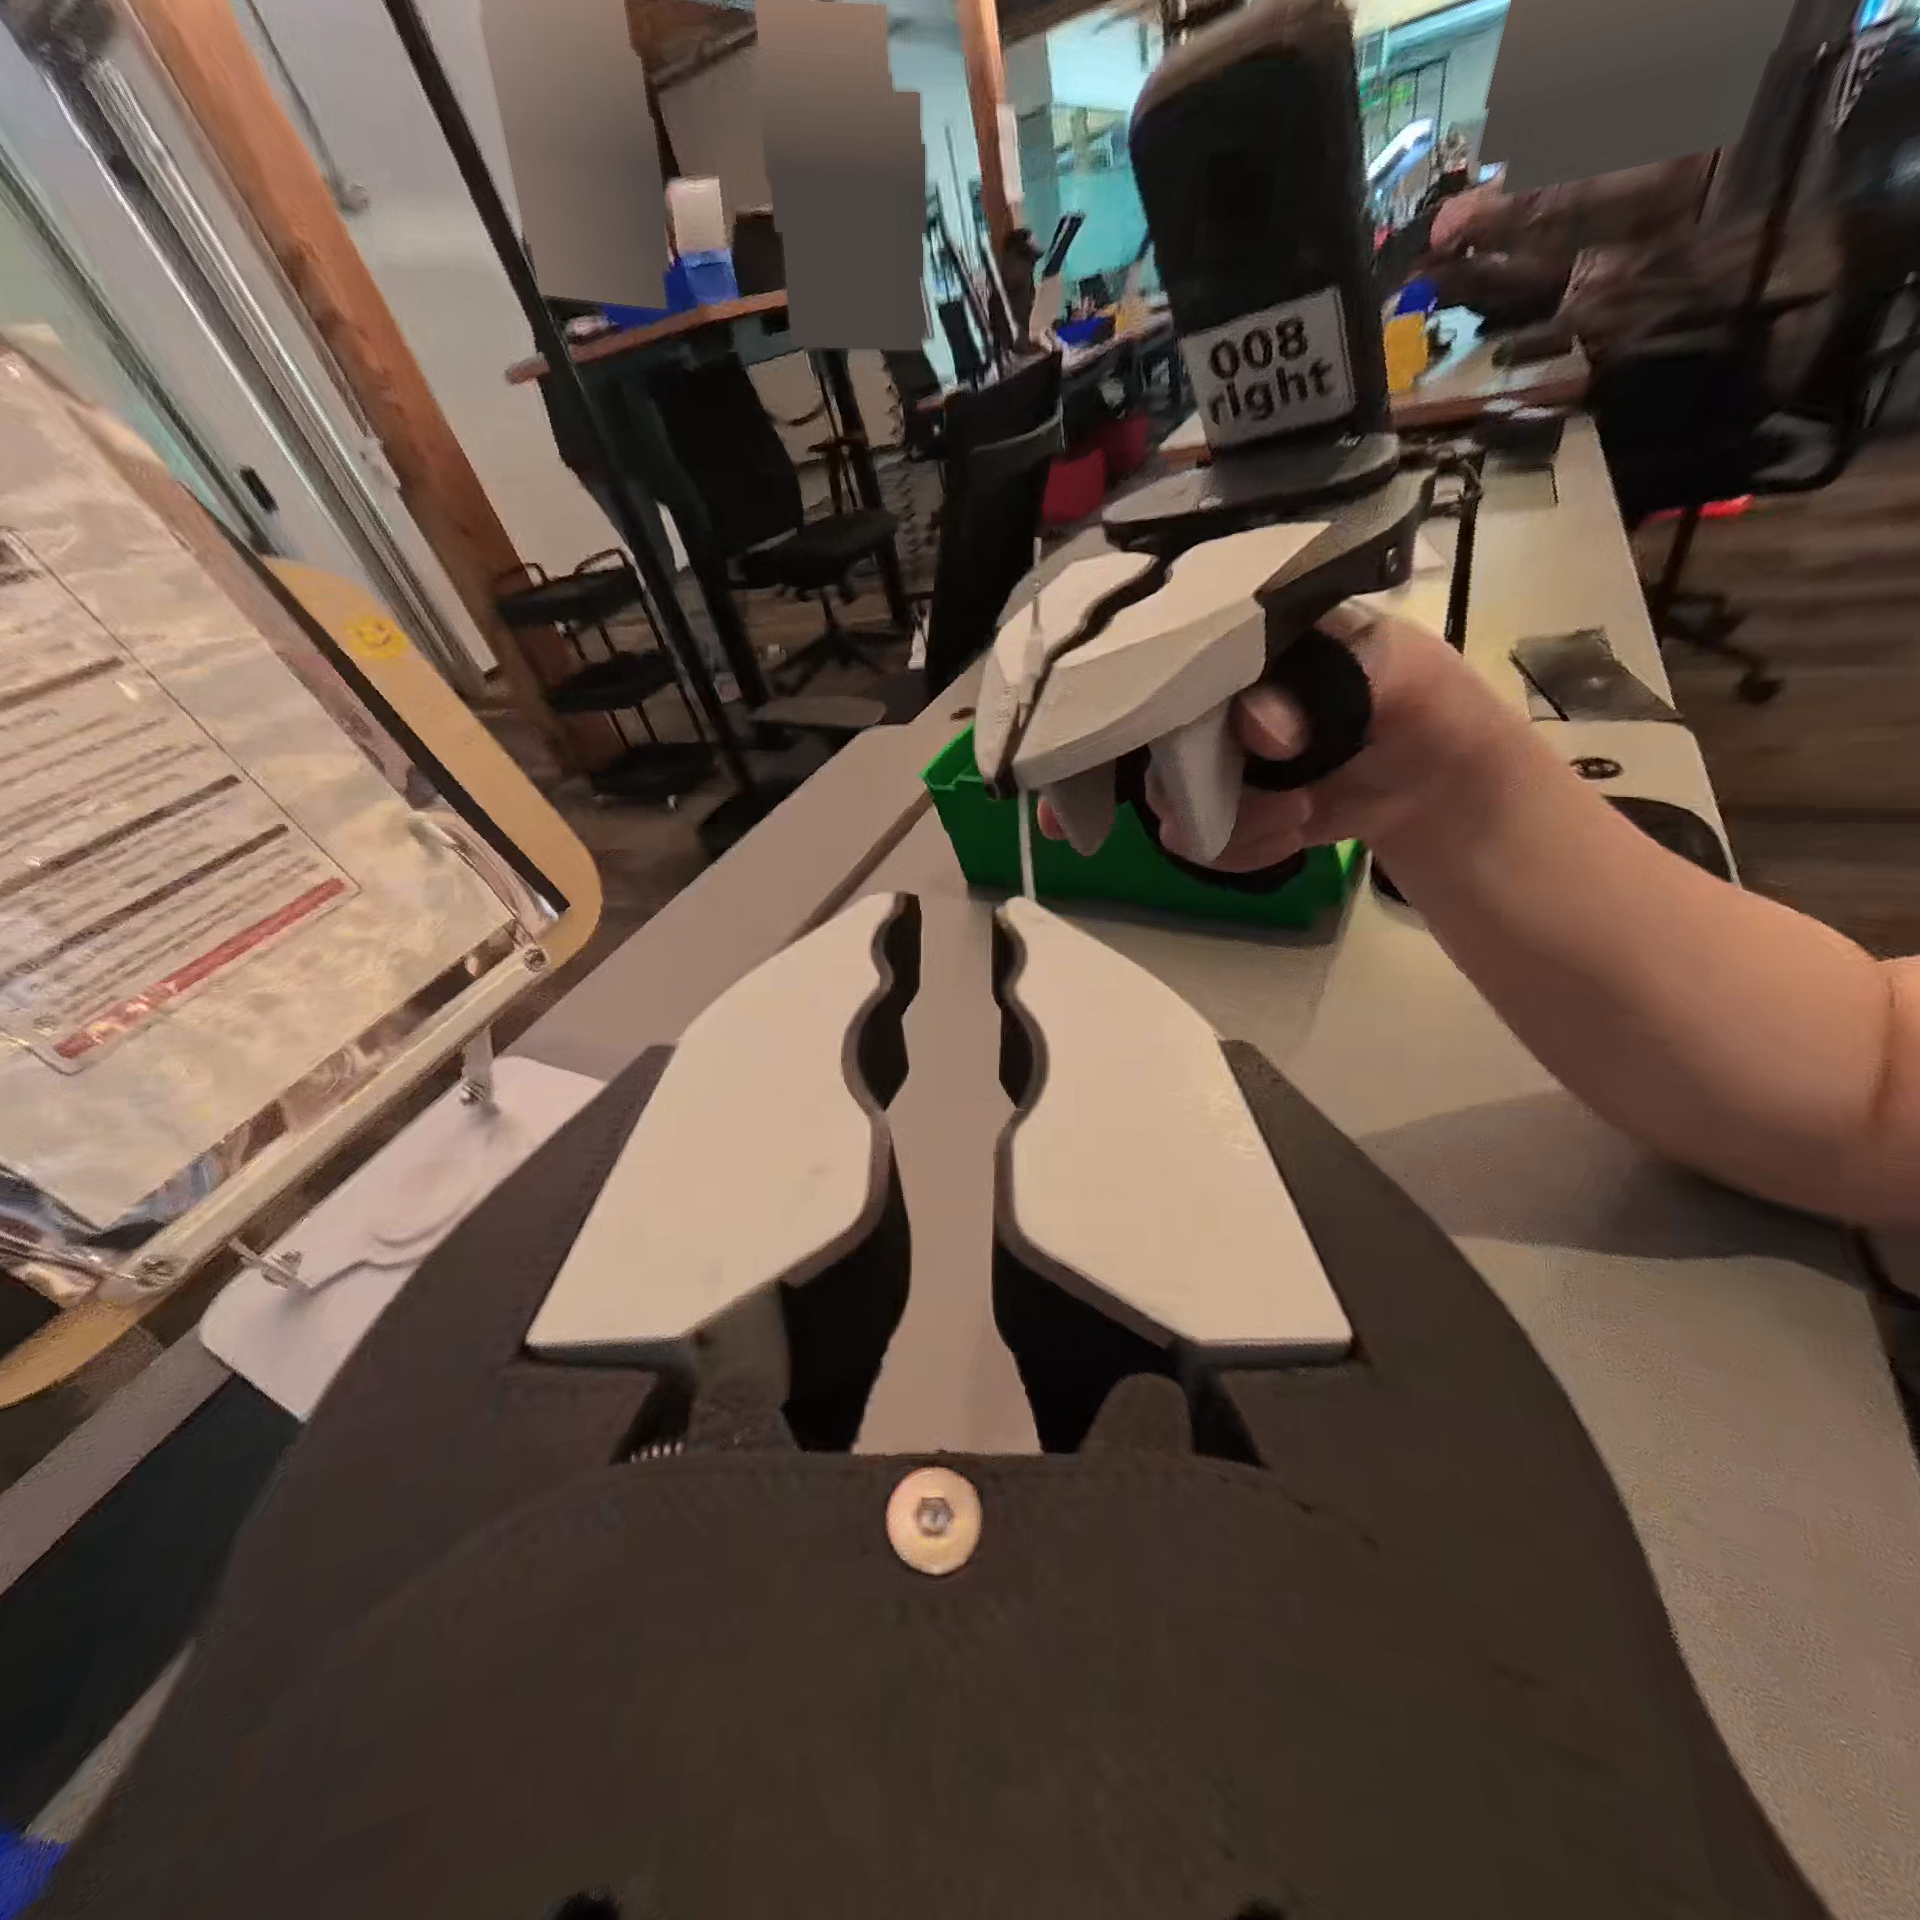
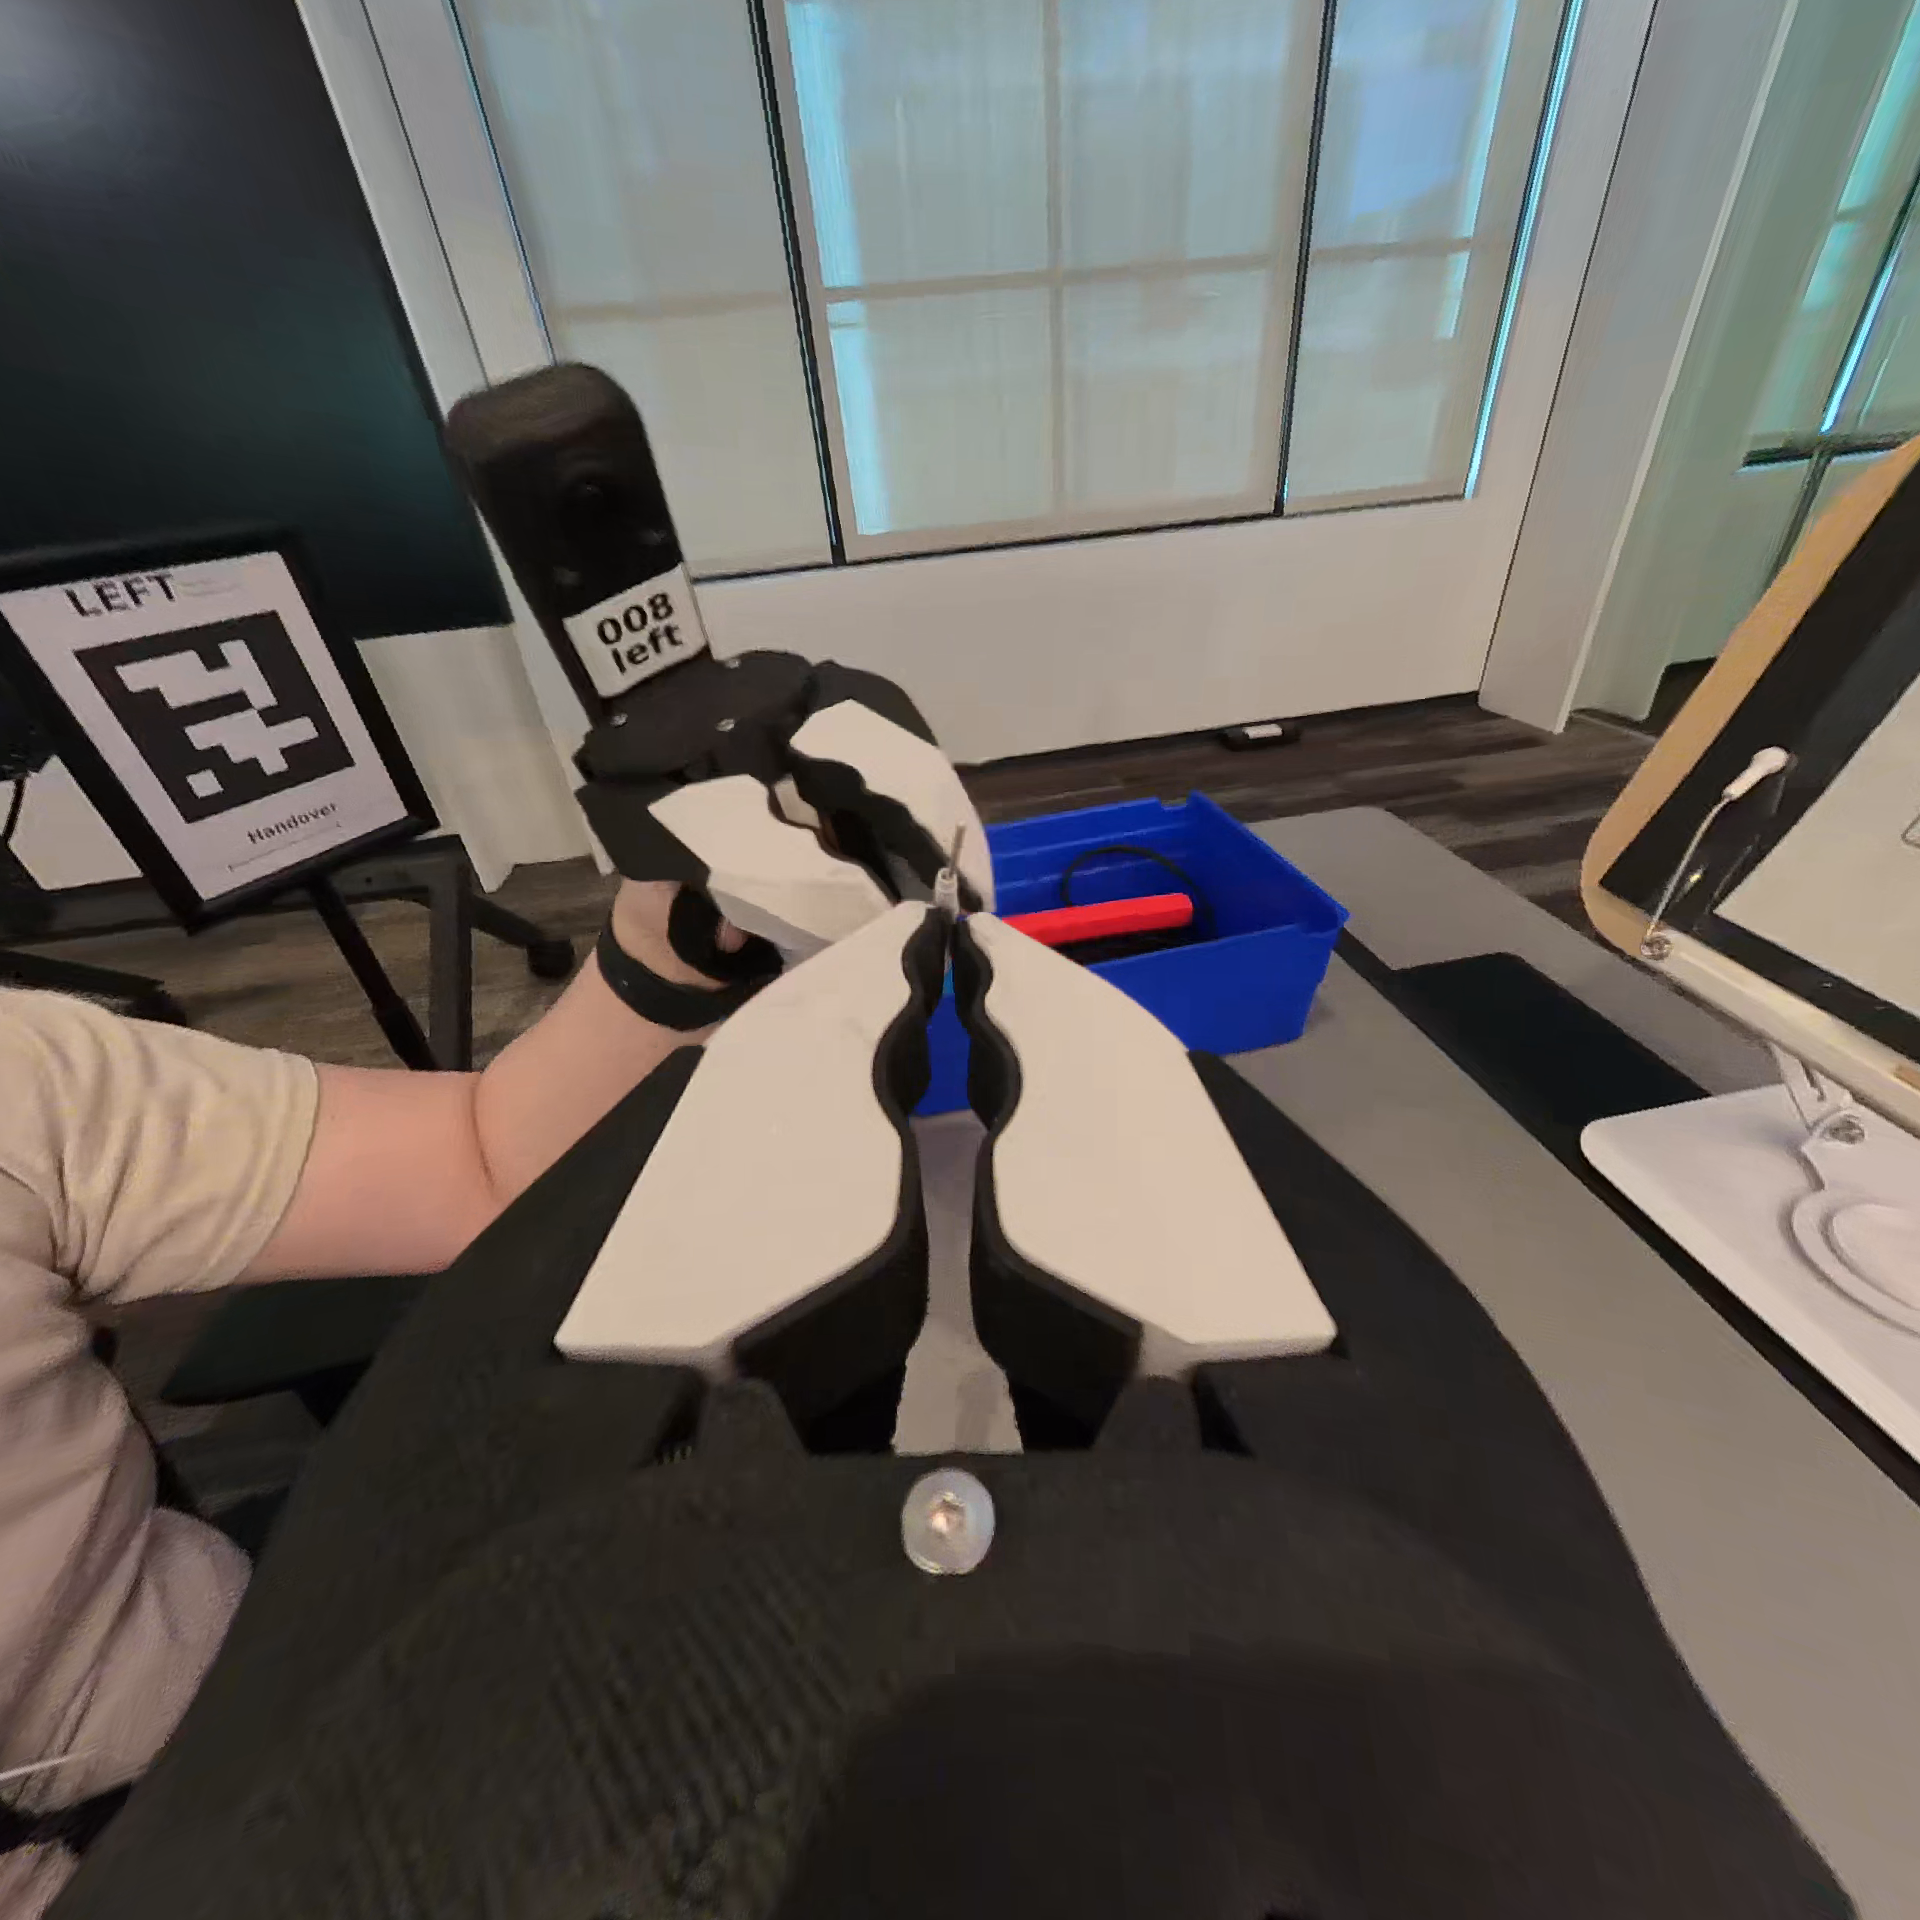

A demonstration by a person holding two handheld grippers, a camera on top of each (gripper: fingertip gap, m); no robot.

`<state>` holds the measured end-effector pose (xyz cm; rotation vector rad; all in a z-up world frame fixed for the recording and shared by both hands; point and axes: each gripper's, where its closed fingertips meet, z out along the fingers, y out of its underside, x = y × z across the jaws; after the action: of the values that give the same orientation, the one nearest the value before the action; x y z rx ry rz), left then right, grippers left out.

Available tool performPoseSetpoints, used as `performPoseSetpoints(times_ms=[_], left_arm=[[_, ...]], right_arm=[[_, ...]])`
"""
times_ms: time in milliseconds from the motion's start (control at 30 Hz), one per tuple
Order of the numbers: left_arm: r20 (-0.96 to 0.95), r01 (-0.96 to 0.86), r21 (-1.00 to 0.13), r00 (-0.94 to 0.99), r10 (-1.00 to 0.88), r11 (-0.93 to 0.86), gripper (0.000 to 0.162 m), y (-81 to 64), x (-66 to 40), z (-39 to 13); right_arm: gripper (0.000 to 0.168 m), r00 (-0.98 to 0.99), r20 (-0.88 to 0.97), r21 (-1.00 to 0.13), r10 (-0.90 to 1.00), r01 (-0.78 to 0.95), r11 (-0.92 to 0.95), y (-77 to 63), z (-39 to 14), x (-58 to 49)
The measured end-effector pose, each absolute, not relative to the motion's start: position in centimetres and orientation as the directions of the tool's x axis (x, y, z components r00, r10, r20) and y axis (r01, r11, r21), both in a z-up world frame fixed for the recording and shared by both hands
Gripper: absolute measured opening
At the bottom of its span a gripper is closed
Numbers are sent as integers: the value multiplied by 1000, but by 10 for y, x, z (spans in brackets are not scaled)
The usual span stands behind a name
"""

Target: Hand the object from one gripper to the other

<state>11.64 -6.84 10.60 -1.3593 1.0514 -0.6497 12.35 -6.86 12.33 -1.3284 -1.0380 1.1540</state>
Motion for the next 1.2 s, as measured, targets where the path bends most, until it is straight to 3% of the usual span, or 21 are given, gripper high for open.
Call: performPoseSetpoints(times_ms=[167, 267, 300, 400, 433, 500, 567, 767, 833, 900, 1200], left_arm=[[-99, -199, -980, 403, -910, 19, 26, -70, 128, 95], [-101, -205, -979, 375, -921, 24, 16, -71, 131, 91], [-105, -222, -975, 341, -934, 28, 1, -76, 133, 88], [-118, -220, -975, 350, -929, 41, 1, -75, 132, 92], [-101, -194, -980, 360, -927, 31, 1, -75, 130, 97], [-41, -97, -995, 392, -919, 3, 1, -70, 121, 111], [58, 28, -998, 391, -919, -51, 0, -67, 108, 127], [327, 318, -918, 277, -903, -235, 1, -60, 72, 157], [345, 323, -910, 239, -908, -261, 0, -62, 69, 159], [360, 332, -900, 199, -911, -283, 1, -66, 69, 161], [351, 295, -904, 98, -931, -310, 1, -84, 84, 161]], right_arm=[[2, 135, -65, -998, 989, 18, -68, -75, 118, 117], [2, 134, -58, -998, 989, 25, -62, -76, 118, 116], [2, 135, -55, -998, 989, 26, -59, -76, 117, 116], [2, 147, -23, -1000, 989, -19, -20, -75, 123, 115], [7, 178, 12, -998, 984, -53, 21, -73, 128, 116], [43, 218, 108, -985, 970, -107, 134, -76, 140, 117], [45, 200, 249, -958, 948, -92, 271, -90, 141, 116], [42, 287, 698, -713, 657, 193, 674, -87, 115, 98], [42, 265, 816, -577, 513, 326, 749, -82, 101, 87], [42, 267, 858, -514, 439, 412, 753, -73, 92, 77], [36, 263, 775, -632, 575, 300, 714, -77, 82, 60]])
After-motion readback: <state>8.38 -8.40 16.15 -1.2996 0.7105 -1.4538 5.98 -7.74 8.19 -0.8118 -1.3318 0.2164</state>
